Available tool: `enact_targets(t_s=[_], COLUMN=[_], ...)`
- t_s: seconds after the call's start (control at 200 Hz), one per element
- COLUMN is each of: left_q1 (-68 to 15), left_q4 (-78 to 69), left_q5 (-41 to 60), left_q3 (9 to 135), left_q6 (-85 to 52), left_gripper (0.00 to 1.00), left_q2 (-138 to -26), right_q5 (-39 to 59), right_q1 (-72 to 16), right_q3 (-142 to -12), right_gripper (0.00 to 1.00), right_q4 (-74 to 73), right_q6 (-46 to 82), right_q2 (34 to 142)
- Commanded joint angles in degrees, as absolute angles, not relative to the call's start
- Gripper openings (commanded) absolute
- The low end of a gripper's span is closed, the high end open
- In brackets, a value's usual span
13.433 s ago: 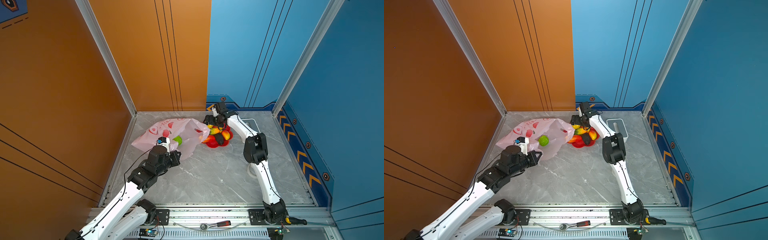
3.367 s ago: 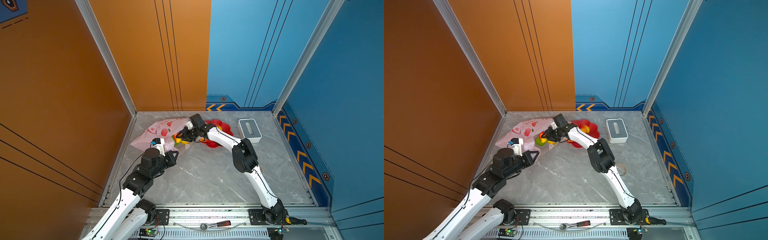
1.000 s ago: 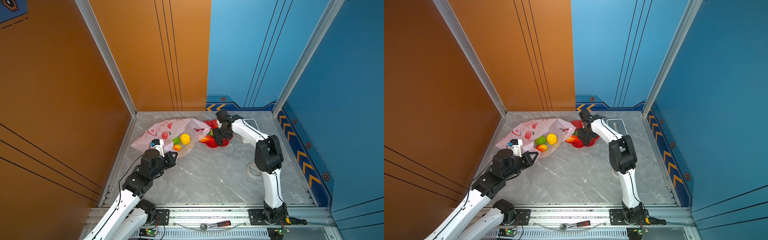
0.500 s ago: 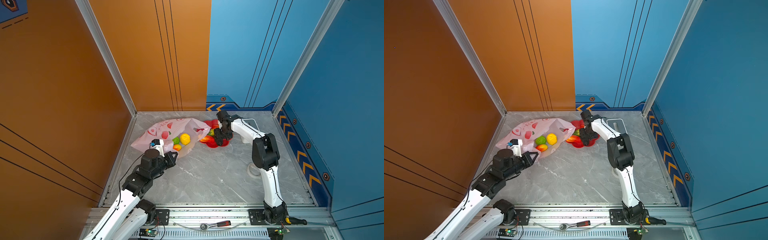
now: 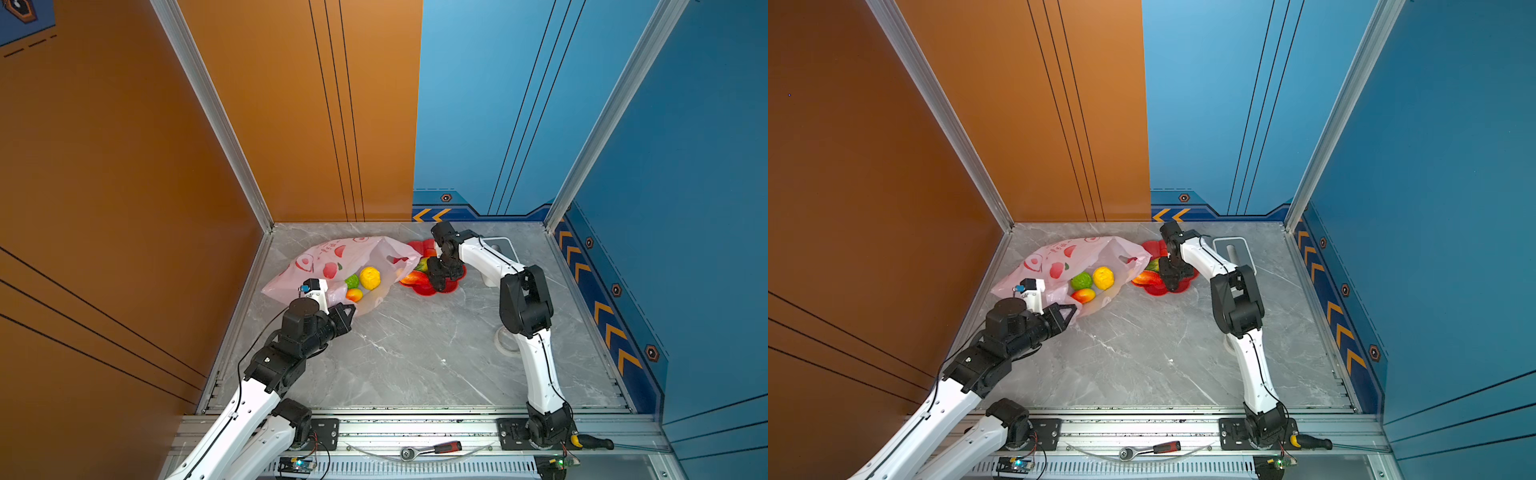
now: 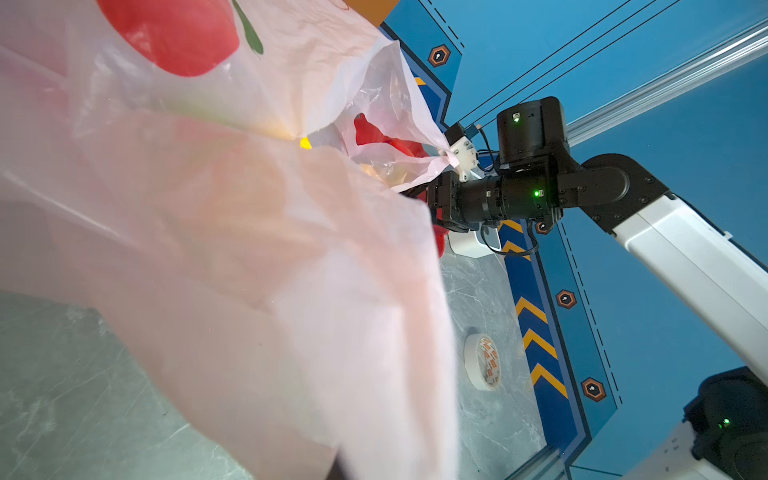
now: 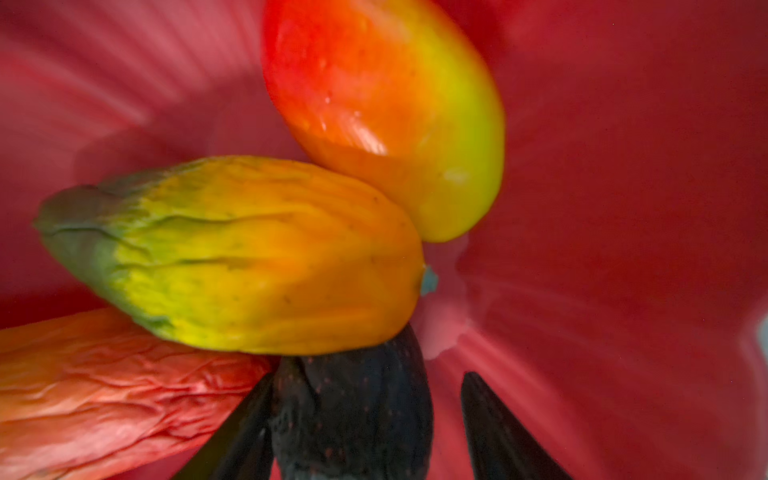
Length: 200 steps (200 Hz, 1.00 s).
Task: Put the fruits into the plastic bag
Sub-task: 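Grasp the dark brown avocado with the right gripper and lift it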
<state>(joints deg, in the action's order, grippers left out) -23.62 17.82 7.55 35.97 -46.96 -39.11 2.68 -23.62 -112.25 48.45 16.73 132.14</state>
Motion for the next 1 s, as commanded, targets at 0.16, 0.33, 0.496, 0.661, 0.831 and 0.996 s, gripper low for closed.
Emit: enact_targets(t_s=[0.16, 0.33, 0.496, 0.661, 0.831, 0.996], left_q1=[-23.12, -23.12, -23.12, -23.12, -23.12, -23.12], left_q4=[18.81, 18.90, 18.90, 18.89, 18.77, 18.39], left_q5=[7.14, 7.05, 6.98, 6.77, 6.86, 7.10], left_q3=[36.83, 36.71, 36.47, 36.31, 36.31, 36.12], left_q6=[-46.14, -46.22, -46.32, -46.49, -46.58, -46.58], left_gripper=[0.00, 0.00, 0.00, 0.00, 0.00, 0.00], left_q2=[-39.11, -38.86, -38.50, -38.32, -38.06, -37.88], right_q5=[2.65, 3.03, 2.81, 2.46, 2.11, 2.49], right_q1=[-23.47, -23.40, -23.38, -23.30, -23.20, -23.03], right_q3=[-113.82, -113.64, -113.31, -112.47, -110.81, -107.70], right_gripper=[0.68, 0.64, 0.52, 0.51, 0.51, 0.51], right_q4=[49.87, 49.90, 49.87, 49.84, 49.92, 49.91], right_q6=[17.66, 17.80, 17.67, 17.75, 18.01, 18.93], right_q2=[134.27, 134.12, 133.04, 130.70, 126.19, 120.88])
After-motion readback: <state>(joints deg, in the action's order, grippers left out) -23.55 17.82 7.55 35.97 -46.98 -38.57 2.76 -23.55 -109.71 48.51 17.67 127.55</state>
